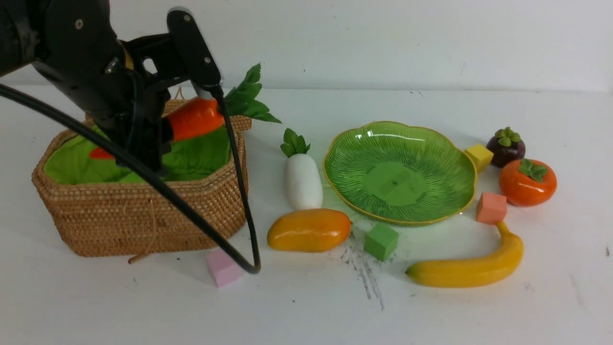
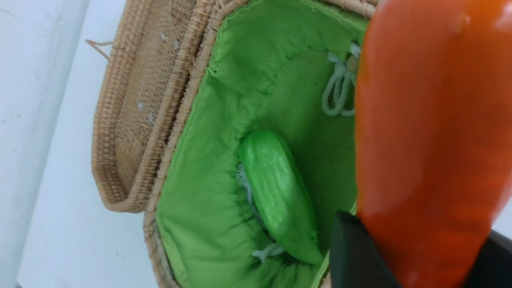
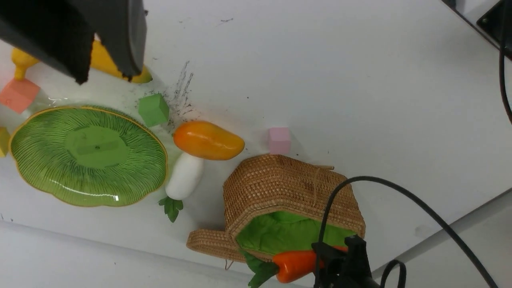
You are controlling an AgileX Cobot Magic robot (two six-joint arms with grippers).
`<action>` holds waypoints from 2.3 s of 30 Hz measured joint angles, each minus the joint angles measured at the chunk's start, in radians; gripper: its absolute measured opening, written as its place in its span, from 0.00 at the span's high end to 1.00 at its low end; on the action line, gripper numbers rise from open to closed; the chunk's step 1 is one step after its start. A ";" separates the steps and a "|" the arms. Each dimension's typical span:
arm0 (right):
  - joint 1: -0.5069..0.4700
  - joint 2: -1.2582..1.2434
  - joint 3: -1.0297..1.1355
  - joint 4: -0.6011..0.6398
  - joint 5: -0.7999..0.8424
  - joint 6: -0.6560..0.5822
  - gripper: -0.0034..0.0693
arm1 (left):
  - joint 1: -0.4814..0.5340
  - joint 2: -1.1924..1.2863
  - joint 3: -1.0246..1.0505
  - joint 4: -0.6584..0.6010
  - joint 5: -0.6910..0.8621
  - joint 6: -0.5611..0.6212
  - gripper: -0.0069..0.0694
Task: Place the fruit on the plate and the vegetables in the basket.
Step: Use the left arm to grab a carrot and put it into the left basket, then grab the mango with your left arm and place it on the right plate
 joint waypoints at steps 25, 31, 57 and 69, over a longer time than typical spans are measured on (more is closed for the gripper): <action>0.000 0.000 0.000 0.005 0.005 0.000 0.75 | 0.110 0.180 0.000 0.192 -0.219 0.102 0.56; 0.000 0.000 0.000 0.005 0.005 0.000 0.75 | 0.110 0.181 0.000 0.202 -0.221 -0.012 0.48; 0.000 0.000 0.000 0.003 0.028 -0.004 0.73 | -0.277 0.159 -0.061 -0.314 -0.035 -0.073 0.93; 0.000 0.000 0.000 0.003 0.088 -0.004 0.72 | -0.290 0.433 -0.191 -0.211 -0.046 -0.094 0.41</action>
